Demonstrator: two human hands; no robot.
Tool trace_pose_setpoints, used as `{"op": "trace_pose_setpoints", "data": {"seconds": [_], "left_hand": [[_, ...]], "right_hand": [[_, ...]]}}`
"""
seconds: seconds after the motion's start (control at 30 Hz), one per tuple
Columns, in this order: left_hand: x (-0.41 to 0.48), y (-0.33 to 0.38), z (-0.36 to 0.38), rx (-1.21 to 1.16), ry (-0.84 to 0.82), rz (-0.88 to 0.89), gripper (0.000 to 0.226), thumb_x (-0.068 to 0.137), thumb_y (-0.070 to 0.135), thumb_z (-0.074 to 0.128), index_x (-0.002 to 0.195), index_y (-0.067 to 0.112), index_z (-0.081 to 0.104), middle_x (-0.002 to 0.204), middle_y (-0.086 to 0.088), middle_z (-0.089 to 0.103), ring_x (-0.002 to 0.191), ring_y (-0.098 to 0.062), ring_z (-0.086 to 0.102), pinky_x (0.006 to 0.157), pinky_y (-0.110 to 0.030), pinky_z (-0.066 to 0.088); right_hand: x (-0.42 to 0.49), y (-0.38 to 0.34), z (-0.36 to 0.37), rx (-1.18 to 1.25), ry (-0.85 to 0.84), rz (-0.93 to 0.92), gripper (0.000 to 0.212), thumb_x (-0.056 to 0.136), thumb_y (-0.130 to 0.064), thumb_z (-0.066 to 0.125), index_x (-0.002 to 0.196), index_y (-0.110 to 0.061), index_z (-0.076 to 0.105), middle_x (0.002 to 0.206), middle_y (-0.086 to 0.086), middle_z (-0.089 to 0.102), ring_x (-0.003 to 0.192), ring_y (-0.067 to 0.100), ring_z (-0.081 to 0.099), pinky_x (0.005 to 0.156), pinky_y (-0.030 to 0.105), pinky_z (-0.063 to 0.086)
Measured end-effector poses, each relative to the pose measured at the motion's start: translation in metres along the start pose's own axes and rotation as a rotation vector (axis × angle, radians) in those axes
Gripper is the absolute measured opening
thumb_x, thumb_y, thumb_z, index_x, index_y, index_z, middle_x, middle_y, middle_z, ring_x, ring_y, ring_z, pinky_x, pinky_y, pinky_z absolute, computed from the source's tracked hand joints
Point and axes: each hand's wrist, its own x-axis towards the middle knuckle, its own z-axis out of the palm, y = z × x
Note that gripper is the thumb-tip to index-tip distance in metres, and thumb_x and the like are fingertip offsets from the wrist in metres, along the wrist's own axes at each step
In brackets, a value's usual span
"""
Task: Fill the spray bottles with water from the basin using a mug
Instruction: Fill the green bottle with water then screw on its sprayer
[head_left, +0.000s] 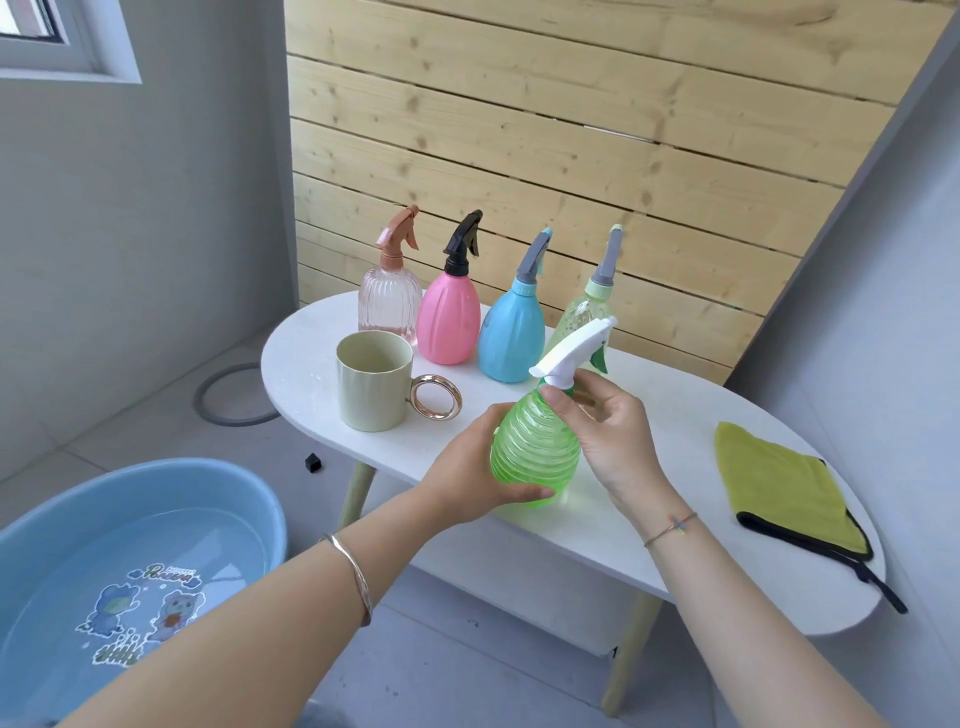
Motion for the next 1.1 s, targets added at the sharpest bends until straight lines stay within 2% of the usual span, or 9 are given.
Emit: {"op": "trace_pose_setpoints", "data": {"seconds": [0.1,0.2,0.27,0.37,0.5,0.6,0.87,1.0,1.1], "left_hand": [[0.003,0.003,-0.006,-0.02,-0.053,-0.021,0.091,0.059,0.038,0.092,0.135,0.03,0.043,0.121,0.013,0.061,0.113,-0.01,0.059,0.1,-0.035,0.049],[0.009,0.009,-0.015,-0.031,-0.131,-0.04,0.088,0.065,0.028,0.092,0.137,0.032,0.042,0.123,0.016,0.058,0.116,-0.01,0.056,0.098,-0.024,0.048],[0.012,0.01,-0.016,-0.027,-0.147,-0.041,0.086,0.067,0.025,0.091,0.138,0.033,0.042,0.125,0.014,0.058,0.118,-0.011,0.055,0.099,-0.024,0.047],[0.015,0.007,-0.014,-0.023,-0.162,-0.042,0.082,0.066,0.025,0.092,0.133,0.033,0.046,0.125,0.012,0.061,0.119,-0.01,0.056,0.103,-0.028,0.046],[0.017,0.002,-0.013,-0.026,-0.136,-0.025,0.078,0.063,0.027,0.093,0.127,0.036,0.049,0.12,0.013,0.064,0.115,-0.01,0.059,0.101,-0.03,0.049],[0.015,-0.001,-0.01,-0.037,-0.096,-0.019,0.078,0.062,0.029,0.093,0.127,0.038,0.05,0.117,0.015,0.065,0.114,-0.01,0.06,0.098,-0.029,0.051],[0.009,0.001,-0.006,-0.008,-0.038,-0.011,0.084,0.06,0.038,0.093,0.133,0.033,0.051,0.116,0.016,0.067,0.112,-0.007,0.061,0.099,-0.037,0.051],[0.003,0.006,0.002,0.002,0.01,-0.031,0.097,0.047,0.063,0.083,0.134,0.037,0.048,0.116,0.018,0.067,0.11,-0.004,0.061,0.096,-0.038,0.053],[0.002,0.008,0.009,0.012,0.046,-0.045,0.101,0.043,0.071,0.078,0.133,0.038,0.047,0.116,0.019,0.066,0.11,-0.008,0.062,0.093,-0.041,0.053]], "right_hand": [[0.003,-0.003,-0.007,-0.09,-0.106,-0.033,0.026,0.081,-0.035,0.066,0.106,-0.028,0.067,0.107,-0.013,0.07,0.108,0.003,0.061,0.098,0.024,0.046],[0.012,-0.009,-0.018,-0.053,-0.307,0.051,0.033,0.087,-0.028,0.06,0.117,-0.017,0.063,0.12,-0.005,0.067,0.114,0.004,0.059,0.095,0.019,0.045],[0.017,-0.016,-0.026,-0.041,-0.419,0.119,0.036,0.088,-0.024,0.058,0.122,-0.015,0.06,0.124,-0.005,0.065,0.114,0.0,0.058,0.089,0.011,0.044],[0.022,-0.018,-0.032,-0.056,-0.48,0.129,0.04,0.086,-0.021,0.061,0.125,-0.014,0.059,0.125,-0.008,0.065,0.115,-0.001,0.058,0.089,0.011,0.044],[0.021,-0.011,-0.026,-0.051,-0.361,0.052,0.029,0.083,-0.009,0.067,0.111,-0.016,0.065,0.109,-0.01,0.07,0.106,0.001,0.064,0.09,0.015,0.047],[0.015,-0.002,-0.018,-0.066,-0.248,-0.035,0.025,0.08,-0.013,0.07,0.104,-0.021,0.067,0.101,-0.015,0.072,0.103,0.004,0.065,0.093,0.021,0.048],[-0.001,0.002,0.0,-0.108,0.038,-0.107,0.029,0.08,-0.017,0.075,0.106,-0.026,0.067,0.106,-0.016,0.07,0.106,-0.001,0.063,0.095,0.02,0.048],[-0.002,-0.003,0.004,-0.231,0.117,-0.103,0.026,0.078,-0.021,0.078,0.101,-0.025,0.067,0.099,-0.02,0.068,0.1,-0.003,0.063,0.092,0.019,0.048],[-0.004,-0.005,0.007,-0.262,0.201,-0.087,0.026,0.075,-0.021,0.08,0.096,-0.025,0.067,0.092,-0.018,0.069,0.094,-0.001,0.065,0.086,0.02,0.05]]}}
